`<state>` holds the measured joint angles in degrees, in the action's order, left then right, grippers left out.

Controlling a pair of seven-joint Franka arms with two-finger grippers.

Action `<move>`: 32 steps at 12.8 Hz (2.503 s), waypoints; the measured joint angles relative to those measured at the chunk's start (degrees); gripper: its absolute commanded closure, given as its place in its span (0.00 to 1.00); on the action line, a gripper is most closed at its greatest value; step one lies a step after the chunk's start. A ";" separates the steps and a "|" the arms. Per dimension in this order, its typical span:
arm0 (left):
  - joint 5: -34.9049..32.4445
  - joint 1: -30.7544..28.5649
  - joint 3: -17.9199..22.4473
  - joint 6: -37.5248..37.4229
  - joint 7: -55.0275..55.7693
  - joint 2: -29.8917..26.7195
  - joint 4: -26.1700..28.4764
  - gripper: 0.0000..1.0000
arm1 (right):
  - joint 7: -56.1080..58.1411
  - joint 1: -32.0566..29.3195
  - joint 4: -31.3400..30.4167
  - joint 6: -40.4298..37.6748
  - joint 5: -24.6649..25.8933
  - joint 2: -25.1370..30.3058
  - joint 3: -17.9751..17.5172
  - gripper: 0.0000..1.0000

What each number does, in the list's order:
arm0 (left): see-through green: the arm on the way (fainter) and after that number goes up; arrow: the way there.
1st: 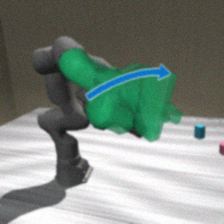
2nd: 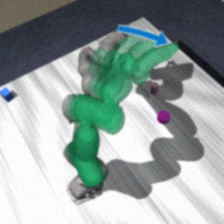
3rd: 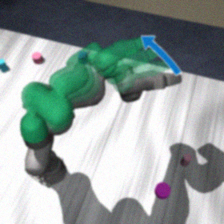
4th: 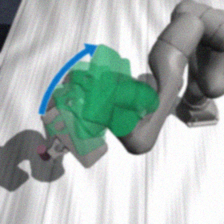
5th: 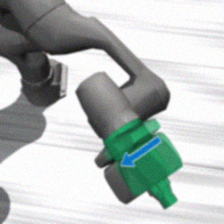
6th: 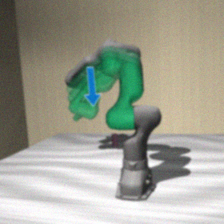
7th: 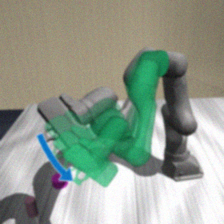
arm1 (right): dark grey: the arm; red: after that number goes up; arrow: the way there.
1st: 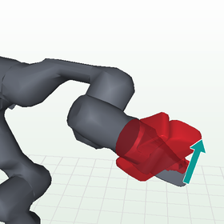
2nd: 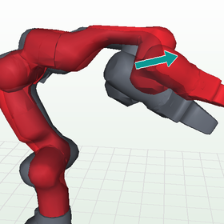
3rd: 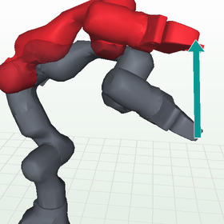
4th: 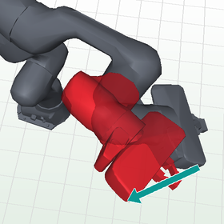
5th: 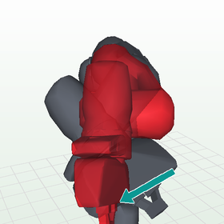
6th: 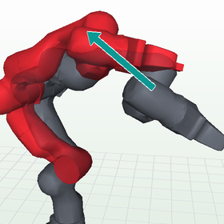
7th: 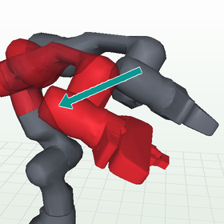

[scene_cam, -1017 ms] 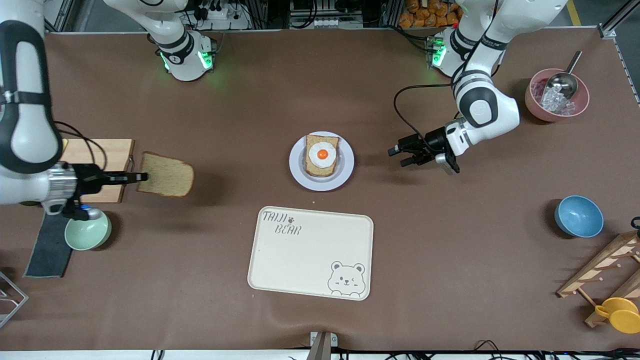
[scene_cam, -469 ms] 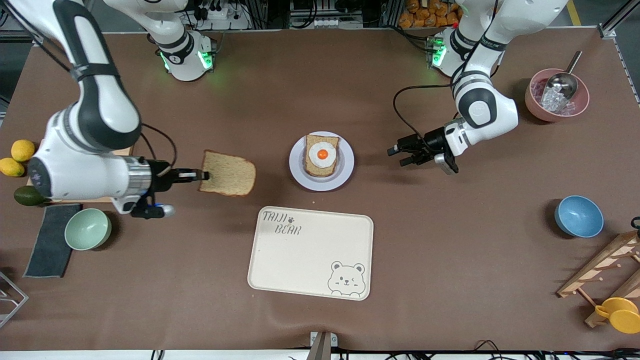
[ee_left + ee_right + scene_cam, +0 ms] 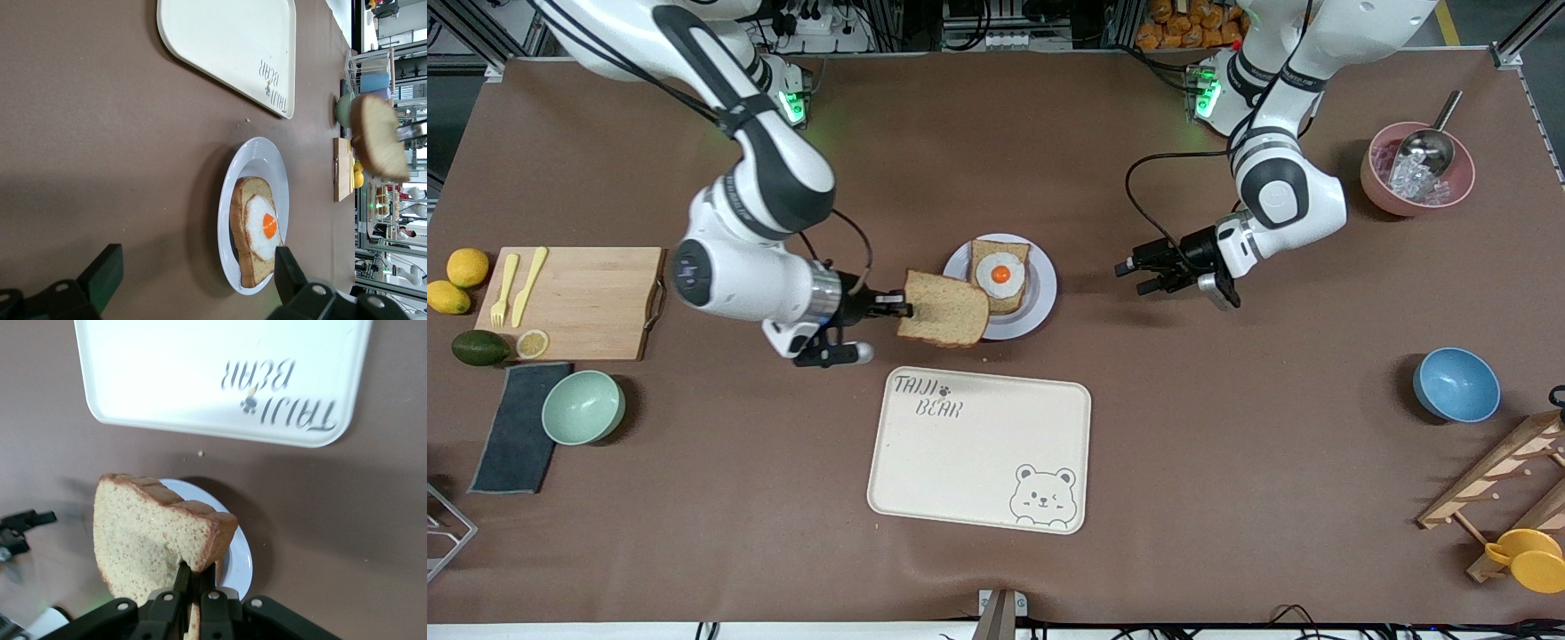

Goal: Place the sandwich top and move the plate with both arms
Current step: 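Carry the bread slice over the egg toast with the right gripper, then lower the bread onto the toast while the left gripper grips the plate, then open and withdraw the right gripper while the left gripper holds the plate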

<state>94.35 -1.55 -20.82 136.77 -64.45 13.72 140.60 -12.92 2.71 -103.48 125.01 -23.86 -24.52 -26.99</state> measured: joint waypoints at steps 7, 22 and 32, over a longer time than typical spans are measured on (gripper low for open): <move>0.08 1.69 -0.26 -0.48 0.00 1.17 -0.04 0.00 | -0.01 8.37 -10.41 15.58 1.84 -0.55 -0.27 1.00; 14.46 10.67 -0.39 3.56 -0.09 10.55 -8.27 0.00 | -8.28 11.60 -12.25 21.60 1.99 -3.41 0.25 0.00; 24.44 13.28 -0.39 3.82 -8.12 15.07 -10.60 0.00 | -7.37 -9.04 -8.28 -8.91 8.91 9.23 2.12 0.00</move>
<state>118.79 11.73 -21.21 140.59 -72.57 28.80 129.99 -20.30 -6.33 -111.76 116.10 -14.94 -15.29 -24.87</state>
